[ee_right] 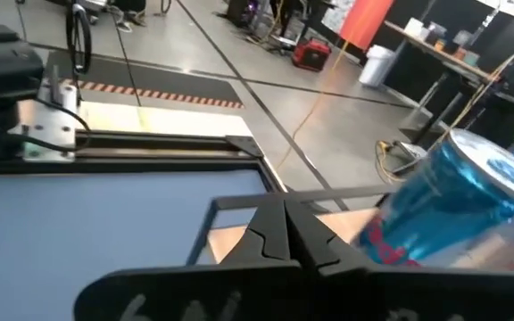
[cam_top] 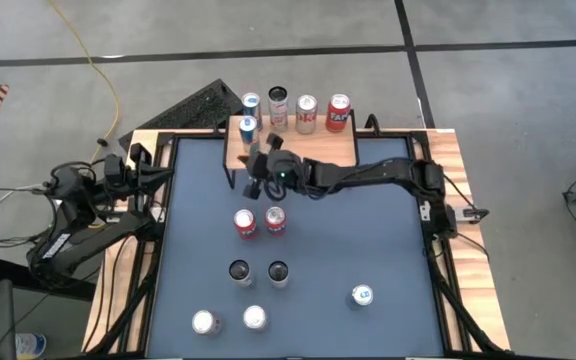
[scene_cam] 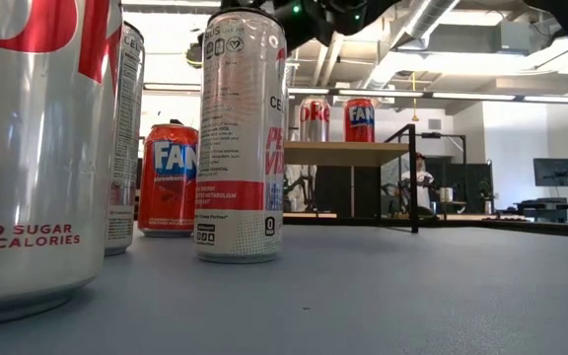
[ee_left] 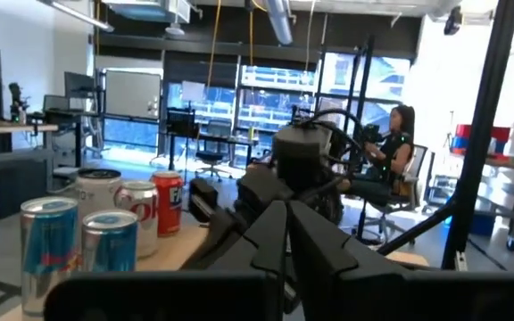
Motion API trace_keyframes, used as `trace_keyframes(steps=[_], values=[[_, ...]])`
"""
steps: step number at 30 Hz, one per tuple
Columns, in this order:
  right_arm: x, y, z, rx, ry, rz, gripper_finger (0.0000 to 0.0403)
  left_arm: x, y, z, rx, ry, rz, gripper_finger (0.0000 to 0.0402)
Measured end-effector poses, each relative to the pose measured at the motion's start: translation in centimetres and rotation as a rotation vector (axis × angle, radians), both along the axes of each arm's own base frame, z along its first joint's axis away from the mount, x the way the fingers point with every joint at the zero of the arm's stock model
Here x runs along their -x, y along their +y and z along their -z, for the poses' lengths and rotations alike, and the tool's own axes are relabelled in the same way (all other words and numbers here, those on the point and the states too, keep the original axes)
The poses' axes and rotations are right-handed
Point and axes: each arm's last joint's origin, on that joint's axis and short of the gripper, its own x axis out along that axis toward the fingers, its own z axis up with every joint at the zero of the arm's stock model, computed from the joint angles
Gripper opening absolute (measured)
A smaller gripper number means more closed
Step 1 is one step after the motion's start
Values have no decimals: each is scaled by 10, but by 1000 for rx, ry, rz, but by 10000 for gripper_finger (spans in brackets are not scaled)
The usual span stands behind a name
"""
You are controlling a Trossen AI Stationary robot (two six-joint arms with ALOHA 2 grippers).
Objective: Place canned beverage on shelf
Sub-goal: Put the top blue soda can on the shelf aligned with the other blue soda can
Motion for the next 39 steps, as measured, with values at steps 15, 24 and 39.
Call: trace_keyframes(steps=[15, 24, 39], values=[[7, -42, 1, -33, -5, 71, 0, 0, 0, 1, -7, 16, -3, 0], [10, -52, 1, -50, -16, 90, 0, -2, 1, 6, 24, 57, -1, 0], [8, -43, 1, -34, -16, 119, 0, -2, 1, 7, 29, 62, 0, 0]])
